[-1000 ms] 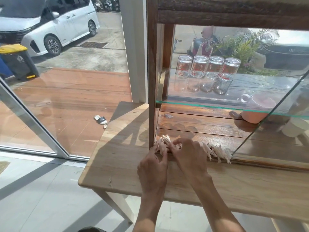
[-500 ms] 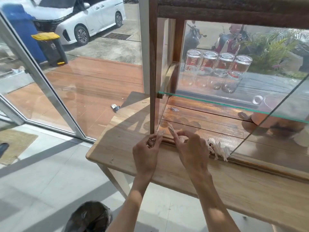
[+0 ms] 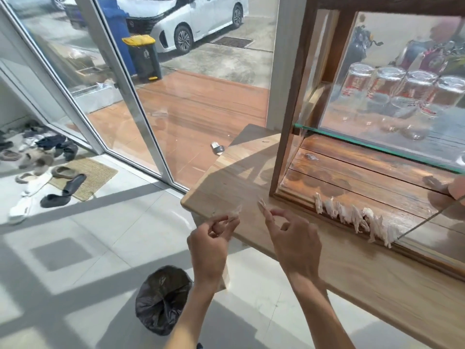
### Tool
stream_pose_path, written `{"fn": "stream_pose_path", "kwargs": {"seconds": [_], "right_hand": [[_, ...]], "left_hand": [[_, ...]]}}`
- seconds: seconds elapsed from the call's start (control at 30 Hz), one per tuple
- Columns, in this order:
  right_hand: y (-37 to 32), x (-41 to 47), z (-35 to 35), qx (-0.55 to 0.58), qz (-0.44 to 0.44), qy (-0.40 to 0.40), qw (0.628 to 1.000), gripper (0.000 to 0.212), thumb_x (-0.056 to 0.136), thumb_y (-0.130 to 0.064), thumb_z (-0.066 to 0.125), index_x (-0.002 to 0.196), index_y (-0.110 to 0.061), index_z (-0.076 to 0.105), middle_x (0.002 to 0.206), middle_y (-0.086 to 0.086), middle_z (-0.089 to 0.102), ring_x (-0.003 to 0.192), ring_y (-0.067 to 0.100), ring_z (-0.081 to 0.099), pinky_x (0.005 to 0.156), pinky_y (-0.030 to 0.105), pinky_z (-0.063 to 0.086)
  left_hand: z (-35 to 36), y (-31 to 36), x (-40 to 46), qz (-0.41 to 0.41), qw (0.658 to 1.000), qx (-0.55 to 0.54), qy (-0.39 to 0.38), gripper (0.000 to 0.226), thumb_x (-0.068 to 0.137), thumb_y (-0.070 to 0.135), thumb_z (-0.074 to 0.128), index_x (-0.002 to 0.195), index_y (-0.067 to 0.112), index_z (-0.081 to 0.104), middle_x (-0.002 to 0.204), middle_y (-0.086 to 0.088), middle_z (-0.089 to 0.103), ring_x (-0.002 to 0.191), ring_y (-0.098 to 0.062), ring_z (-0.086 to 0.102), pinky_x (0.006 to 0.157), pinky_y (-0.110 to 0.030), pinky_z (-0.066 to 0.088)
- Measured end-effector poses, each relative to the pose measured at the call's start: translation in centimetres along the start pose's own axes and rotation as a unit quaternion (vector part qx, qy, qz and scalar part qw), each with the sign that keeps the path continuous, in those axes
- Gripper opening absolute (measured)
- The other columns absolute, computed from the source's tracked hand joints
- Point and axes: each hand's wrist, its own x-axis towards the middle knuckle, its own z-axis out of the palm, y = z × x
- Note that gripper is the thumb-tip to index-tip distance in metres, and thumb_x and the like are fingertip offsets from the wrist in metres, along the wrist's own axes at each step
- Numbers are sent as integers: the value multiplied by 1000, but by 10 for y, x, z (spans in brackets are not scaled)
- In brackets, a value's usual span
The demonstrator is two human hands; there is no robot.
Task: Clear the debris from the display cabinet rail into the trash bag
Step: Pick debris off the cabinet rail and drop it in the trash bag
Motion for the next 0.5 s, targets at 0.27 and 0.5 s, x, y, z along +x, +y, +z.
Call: {"fn": "stream_pose_path", "kwargs": {"seconds": [0.27,0.5], "right_hand": [[-56,-55,77,-7,-75,-64,995,21,88,-48,72,101,-34,80,63,-8,73,51,2,61,53,20,48],[-82,-114,188,8,-63,-184,981,18,89,-46,70,94,-33,80,43,-10,48,43,2,52,47,13,33]], "left_hand": [[-113,-72,5,-76,994,22,71,19,76,49,78,77,30,77,47,5,43,49,-10,40,52,-24,37],[-224,-156,3,-187,973,70,118,29,72,54,78,78,26,77,55,0,64,54,-12,58,57,-31,46]]}}
